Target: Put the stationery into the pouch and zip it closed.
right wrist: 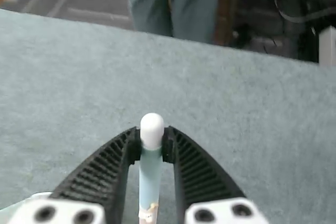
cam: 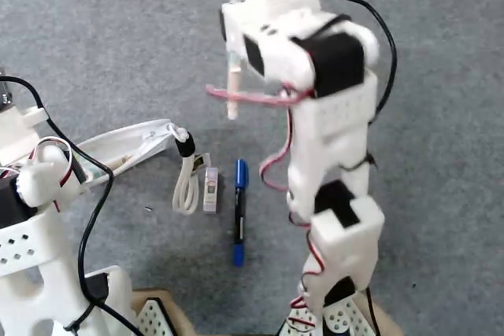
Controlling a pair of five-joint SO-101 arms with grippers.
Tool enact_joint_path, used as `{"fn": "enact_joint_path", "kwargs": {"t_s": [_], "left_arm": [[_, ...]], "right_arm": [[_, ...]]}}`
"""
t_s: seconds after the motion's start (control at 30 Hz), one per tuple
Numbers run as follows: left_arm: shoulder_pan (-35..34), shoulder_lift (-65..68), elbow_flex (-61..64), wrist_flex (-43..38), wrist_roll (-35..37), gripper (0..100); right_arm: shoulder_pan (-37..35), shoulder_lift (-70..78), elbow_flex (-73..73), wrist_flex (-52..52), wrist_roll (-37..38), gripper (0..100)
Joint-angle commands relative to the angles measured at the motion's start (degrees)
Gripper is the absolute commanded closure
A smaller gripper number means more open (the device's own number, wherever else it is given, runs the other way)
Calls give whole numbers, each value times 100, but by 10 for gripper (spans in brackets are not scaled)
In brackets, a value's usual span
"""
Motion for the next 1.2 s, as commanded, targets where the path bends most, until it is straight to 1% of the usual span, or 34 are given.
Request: {"fn": "enact_joint_path", "kwargs": {"t_s": [0.0, 0.23, 0.33, 0.6, 0.8, 1.03, 1.17], "left_arm": [[-57, 18, 40, -141, 35, 971], [-48, 18, 48, -141, 35, 971], [-48, 18, 48, -141, 35, 971], [-40, 18, 48, -132, 35, 971], [-40, 18, 48, -132, 35, 971], [13, -26, 48, -105, 35, 971], [-22, 18, 75, -105, 18, 971]], "right_arm": [[-545, -743, -233, 26, 44, 985], [-1785, -1209, -233, -105, 88, 985], [-2110, -1209, -268, -352, 88, 985], [-2655, -1226, -409, -1055, 97, 985], [-2998, -1191, -901, -1055, 97, 985], [-3393, -1174, -435, -1055, 88, 985], [-3411, -1165, -356, -1037, 97, 985]]}}
